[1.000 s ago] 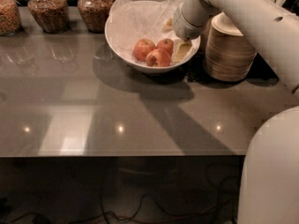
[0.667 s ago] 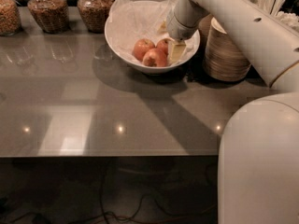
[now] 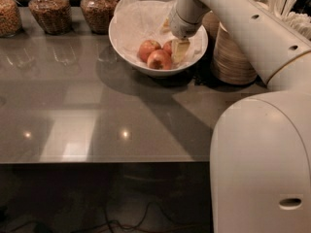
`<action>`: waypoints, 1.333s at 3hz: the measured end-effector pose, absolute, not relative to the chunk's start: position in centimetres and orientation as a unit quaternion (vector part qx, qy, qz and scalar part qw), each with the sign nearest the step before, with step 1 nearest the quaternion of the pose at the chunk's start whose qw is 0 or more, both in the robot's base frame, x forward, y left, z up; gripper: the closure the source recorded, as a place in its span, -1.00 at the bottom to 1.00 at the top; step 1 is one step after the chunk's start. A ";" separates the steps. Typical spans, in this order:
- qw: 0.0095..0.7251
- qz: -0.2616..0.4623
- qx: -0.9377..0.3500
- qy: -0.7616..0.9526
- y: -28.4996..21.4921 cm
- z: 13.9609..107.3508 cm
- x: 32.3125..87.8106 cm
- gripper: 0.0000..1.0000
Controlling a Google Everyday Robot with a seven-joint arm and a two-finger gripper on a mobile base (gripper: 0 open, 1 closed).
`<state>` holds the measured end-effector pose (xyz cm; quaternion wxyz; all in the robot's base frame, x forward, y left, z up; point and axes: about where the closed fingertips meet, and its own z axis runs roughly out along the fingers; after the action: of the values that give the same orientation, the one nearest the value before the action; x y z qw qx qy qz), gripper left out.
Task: Pick apple from white bowl
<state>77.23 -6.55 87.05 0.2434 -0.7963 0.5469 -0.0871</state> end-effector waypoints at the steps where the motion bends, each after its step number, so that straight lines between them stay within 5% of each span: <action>1: 0.237 -0.086 -0.796 0.550 -6.7 86.9 77.2 0.03; 3: 0.219 -0.077 -0.796 0.560 -7.4 86.8 76.5 0.96; 4: 0.231 -0.078 -0.794 0.558 -7.3 88.0 75.9 1.00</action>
Offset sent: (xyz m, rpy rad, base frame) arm -0.0066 -0.0137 0.0038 -0.0287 0.0412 -0.0309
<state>75.90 -7.29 88.00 0.2311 -0.7935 0.5575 -0.0780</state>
